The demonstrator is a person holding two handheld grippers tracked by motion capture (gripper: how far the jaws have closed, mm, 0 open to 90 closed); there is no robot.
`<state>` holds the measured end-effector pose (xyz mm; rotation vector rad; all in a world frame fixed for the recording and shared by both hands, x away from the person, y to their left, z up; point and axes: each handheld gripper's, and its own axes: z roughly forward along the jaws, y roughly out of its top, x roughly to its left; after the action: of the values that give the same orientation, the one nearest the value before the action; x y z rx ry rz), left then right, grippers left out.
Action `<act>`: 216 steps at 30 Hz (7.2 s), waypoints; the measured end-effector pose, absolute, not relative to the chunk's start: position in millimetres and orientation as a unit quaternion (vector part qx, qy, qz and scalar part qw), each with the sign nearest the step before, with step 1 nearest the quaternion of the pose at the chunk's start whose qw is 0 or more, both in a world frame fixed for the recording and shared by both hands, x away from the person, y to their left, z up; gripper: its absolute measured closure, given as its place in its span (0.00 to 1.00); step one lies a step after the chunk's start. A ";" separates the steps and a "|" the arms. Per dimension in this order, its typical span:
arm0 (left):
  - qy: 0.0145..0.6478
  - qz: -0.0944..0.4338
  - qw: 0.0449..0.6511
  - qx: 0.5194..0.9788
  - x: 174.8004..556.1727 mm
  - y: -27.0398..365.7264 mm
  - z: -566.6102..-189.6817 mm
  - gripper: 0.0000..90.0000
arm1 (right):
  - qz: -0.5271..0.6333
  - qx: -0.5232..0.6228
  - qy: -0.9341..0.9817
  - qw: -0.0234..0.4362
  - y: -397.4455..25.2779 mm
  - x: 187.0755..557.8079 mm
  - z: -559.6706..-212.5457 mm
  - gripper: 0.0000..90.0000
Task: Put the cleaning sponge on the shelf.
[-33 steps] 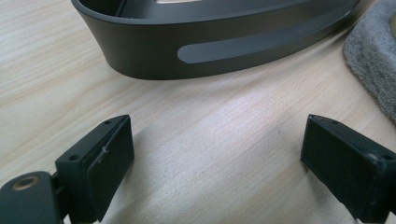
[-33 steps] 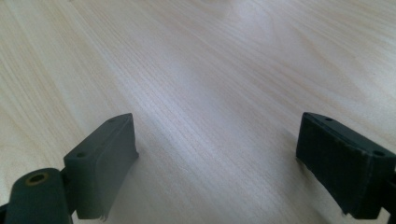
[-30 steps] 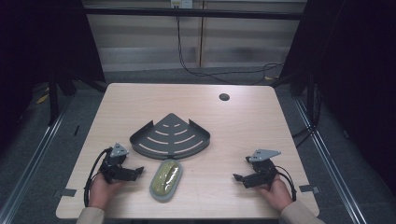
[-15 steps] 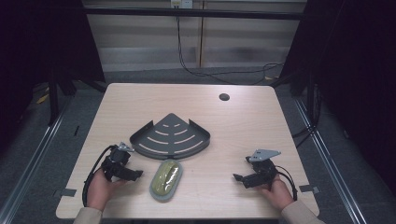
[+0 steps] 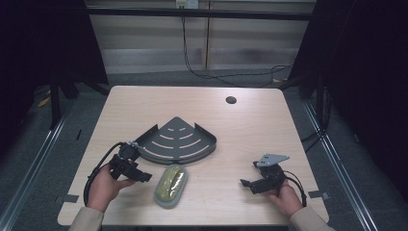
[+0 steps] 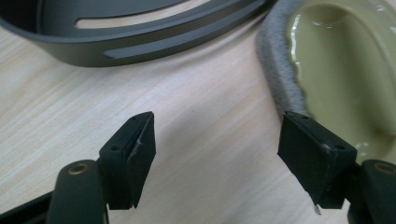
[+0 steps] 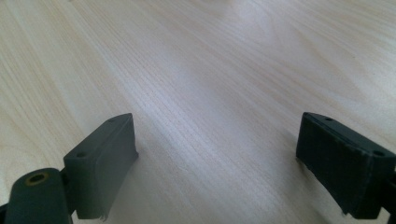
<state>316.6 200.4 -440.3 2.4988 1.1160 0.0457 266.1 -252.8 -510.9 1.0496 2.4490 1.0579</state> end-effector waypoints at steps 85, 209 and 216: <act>0.369 -0.073 0.094 0.922 329.5 136.0 -363.8 0.80 | 0.365 0.361 0.846 0.140 -252.5 266.2 -511.0 0.13; 0.386 -0.043 0.102 0.916 465.9 145.0 -413.9 0.80 | 0.366 0.363 0.846 0.139 -252.4 266.1 -511.0 0.13; 0.391 -0.041 0.099 0.914 465.1 148.8 -417.7 0.80 | 0.365 0.362 0.846 0.140 -252.5 266.1 -511.0 0.13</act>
<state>465.1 148.8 -417.7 2.7030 1.1576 -0.1202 266.1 -252.5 -511.0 1.0461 2.4448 1.0545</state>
